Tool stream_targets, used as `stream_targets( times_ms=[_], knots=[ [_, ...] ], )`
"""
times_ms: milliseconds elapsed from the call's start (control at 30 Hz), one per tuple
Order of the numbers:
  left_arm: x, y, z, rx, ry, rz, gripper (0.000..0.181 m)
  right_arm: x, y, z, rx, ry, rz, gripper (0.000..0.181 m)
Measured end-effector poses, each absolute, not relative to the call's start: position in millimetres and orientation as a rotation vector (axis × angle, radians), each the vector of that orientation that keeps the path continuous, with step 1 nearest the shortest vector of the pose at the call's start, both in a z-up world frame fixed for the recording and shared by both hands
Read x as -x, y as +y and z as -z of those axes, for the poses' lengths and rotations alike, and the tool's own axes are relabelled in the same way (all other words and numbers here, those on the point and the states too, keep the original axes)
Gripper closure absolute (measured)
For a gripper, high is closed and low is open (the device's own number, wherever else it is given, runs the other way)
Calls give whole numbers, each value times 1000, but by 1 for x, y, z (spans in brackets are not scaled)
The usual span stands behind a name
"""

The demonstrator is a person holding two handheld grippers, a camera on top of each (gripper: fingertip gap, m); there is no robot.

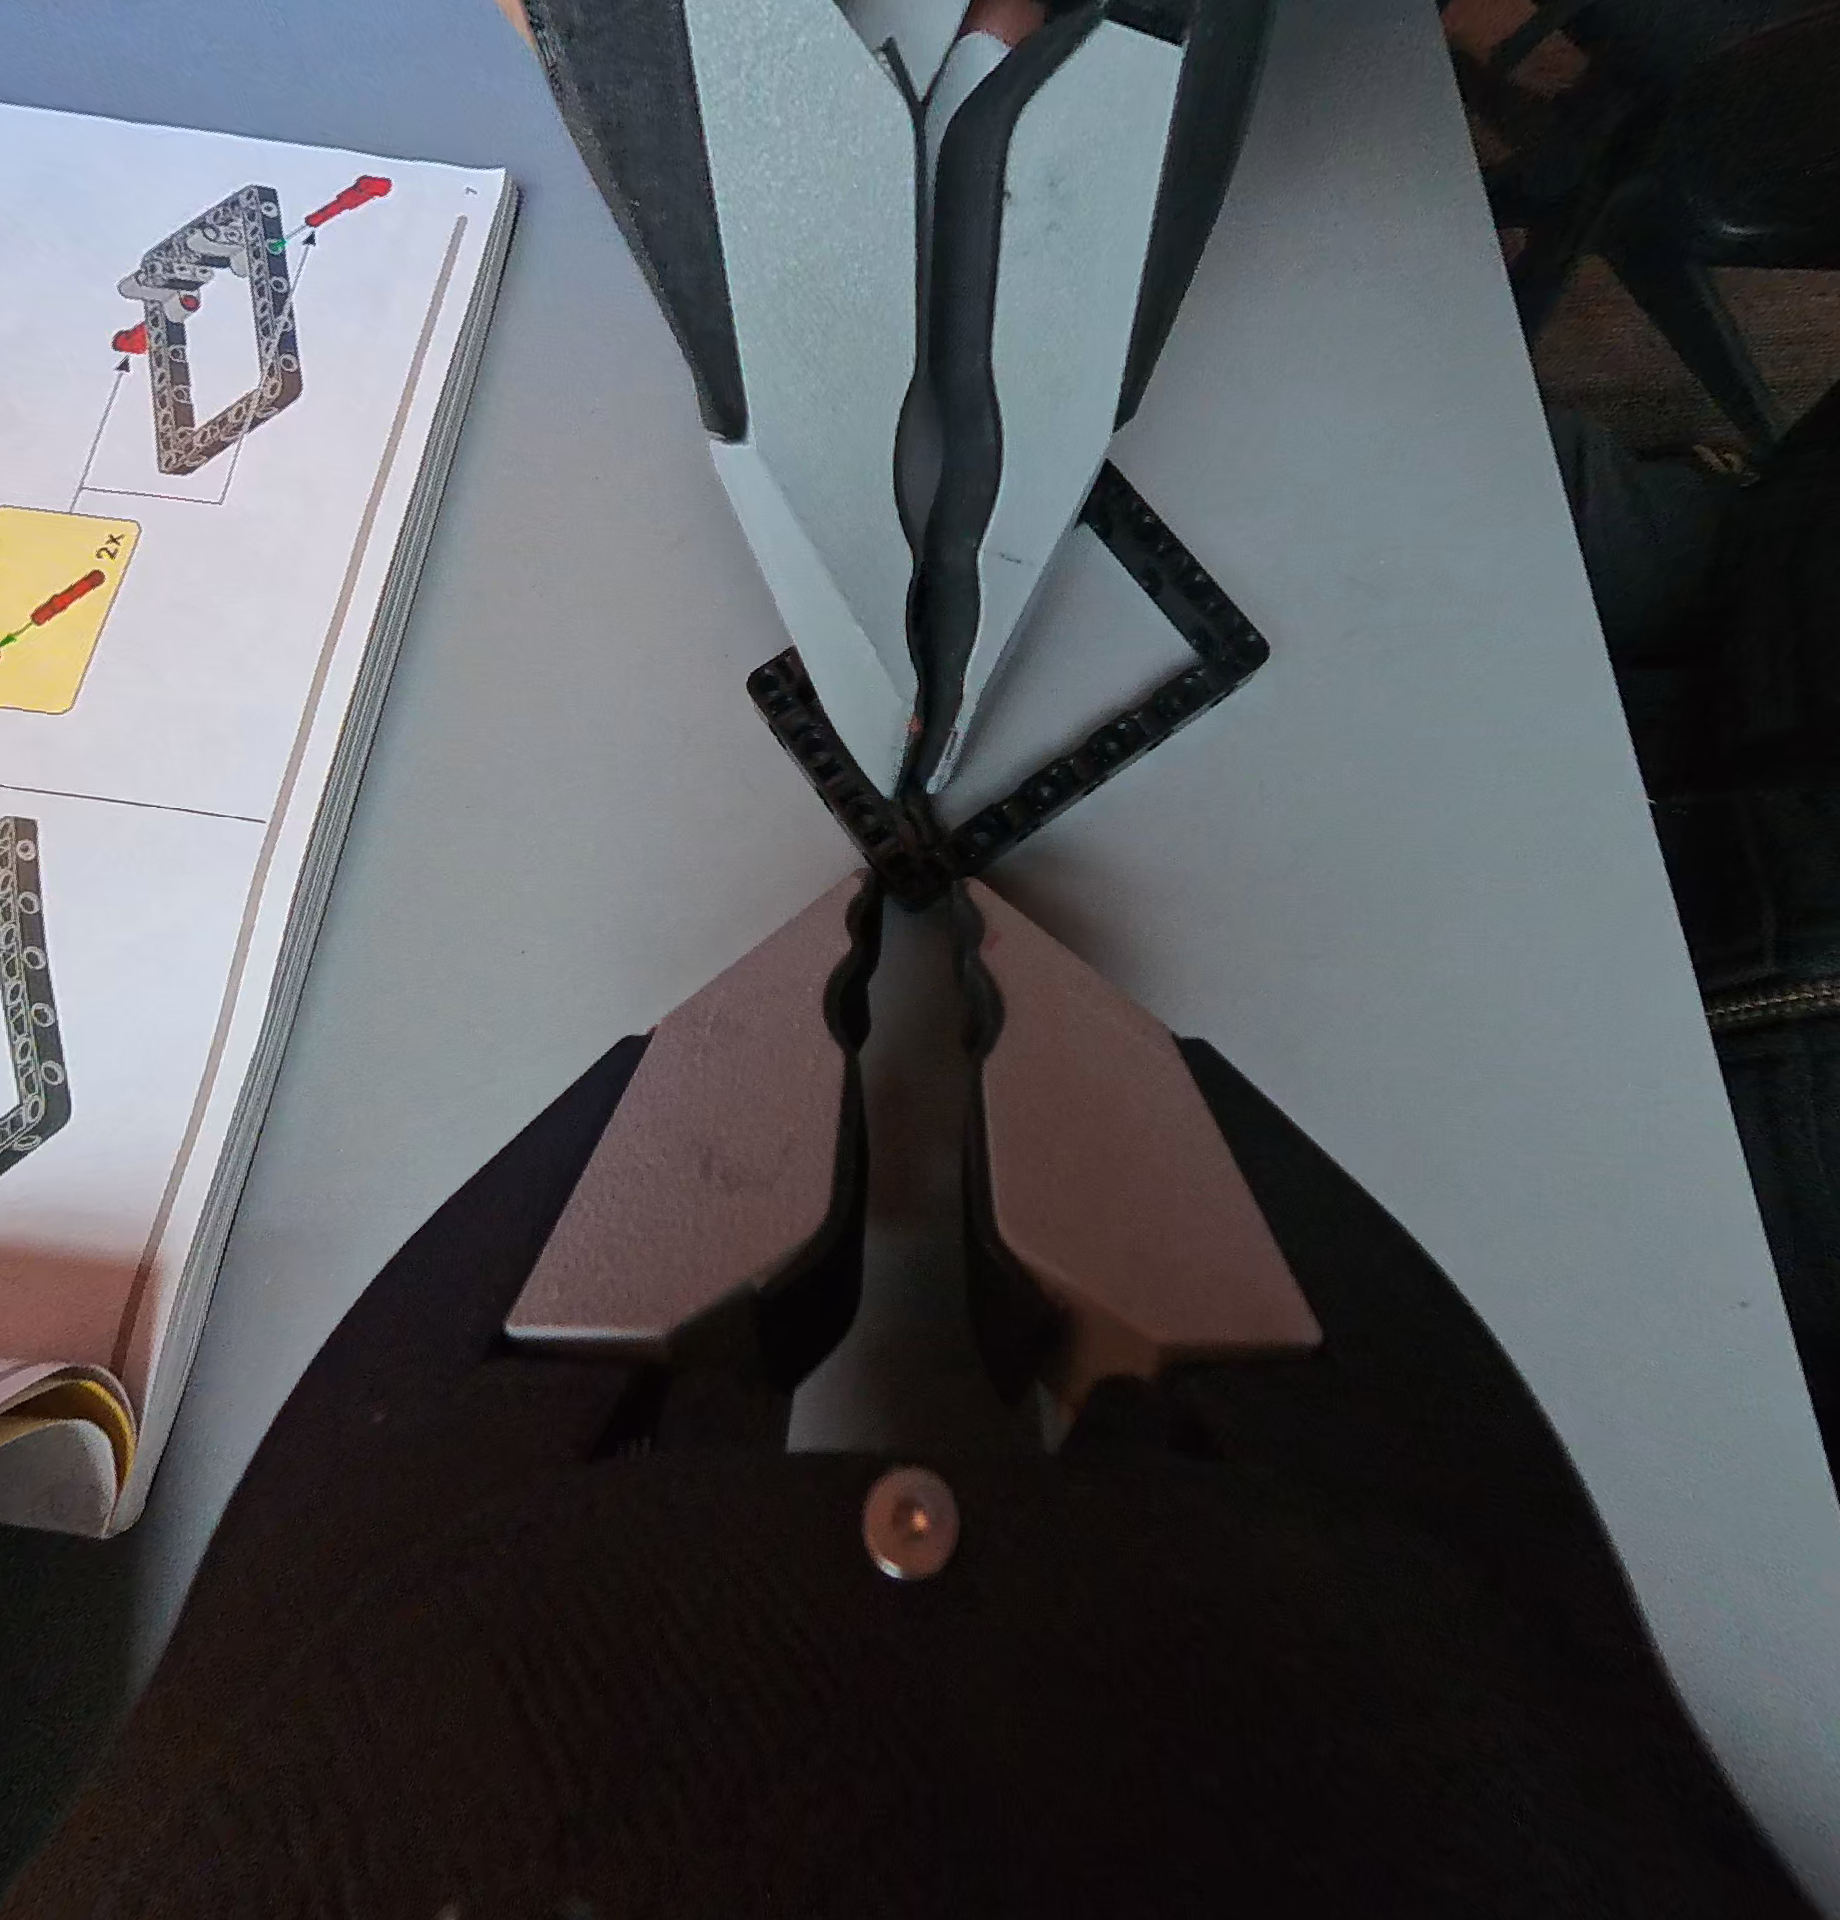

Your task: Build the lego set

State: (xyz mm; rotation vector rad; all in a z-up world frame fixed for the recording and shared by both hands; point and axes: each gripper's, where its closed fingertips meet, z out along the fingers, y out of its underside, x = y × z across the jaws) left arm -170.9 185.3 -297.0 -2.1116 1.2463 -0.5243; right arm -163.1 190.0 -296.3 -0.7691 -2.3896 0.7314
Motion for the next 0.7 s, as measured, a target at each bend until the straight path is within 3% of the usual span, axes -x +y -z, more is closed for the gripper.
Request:
stream_targets(
  times_ms=[700],
  knots=[
    [173,182,297,2108,1269,565,172,166,186,296,646,-2359,-674,181]
  ],
)
